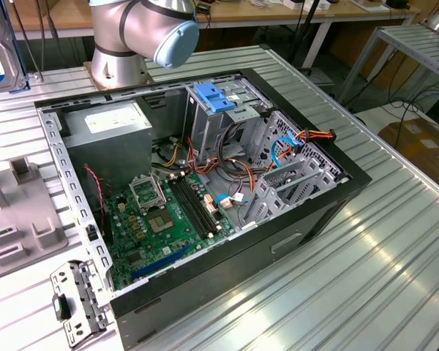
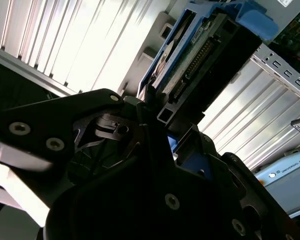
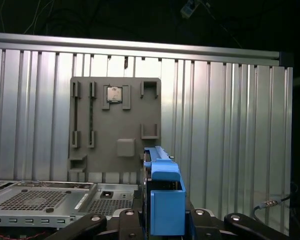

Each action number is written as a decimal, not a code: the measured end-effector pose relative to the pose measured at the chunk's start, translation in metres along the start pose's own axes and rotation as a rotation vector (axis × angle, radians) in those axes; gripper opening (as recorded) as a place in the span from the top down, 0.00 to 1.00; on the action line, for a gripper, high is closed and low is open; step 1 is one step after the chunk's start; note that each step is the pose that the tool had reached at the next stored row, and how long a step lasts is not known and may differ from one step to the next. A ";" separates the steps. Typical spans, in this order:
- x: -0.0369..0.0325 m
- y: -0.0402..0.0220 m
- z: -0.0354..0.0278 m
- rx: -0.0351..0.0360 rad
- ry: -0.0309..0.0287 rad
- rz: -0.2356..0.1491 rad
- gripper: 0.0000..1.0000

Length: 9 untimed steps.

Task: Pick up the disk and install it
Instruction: 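Pick up the disk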

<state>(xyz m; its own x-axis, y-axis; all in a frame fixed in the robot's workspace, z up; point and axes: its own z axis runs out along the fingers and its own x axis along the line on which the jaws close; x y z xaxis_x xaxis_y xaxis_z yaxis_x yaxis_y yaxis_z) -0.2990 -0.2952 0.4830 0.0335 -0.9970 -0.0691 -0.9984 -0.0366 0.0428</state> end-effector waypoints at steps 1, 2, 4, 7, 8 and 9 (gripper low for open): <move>0.0000 -0.0012 -0.0001 0.0000 0.0000 0.000 0.63; 0.0001 -0.0028 -0.0001 0.0000 0.0000 0.000 0.63; 0.0002 -0.0053 -0.0002 0.0000 0.0000 0.000 0.63; 0.0003 -0.0094 -0.0004 0.0000 0.0001 0.000 0.63; 0.0004 -0.0115 -0.0005 0.0000 0.0000 0.000 0.63; 0.0004 -0.0133 -0.0006 -0.0001 0.0000 0.000 0.63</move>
<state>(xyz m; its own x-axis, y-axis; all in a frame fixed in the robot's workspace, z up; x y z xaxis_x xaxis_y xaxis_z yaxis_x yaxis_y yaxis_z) -0.2857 -0.2952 0.4831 0.0336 -0.9971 -0.0690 -0.9984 -0.0366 0.0429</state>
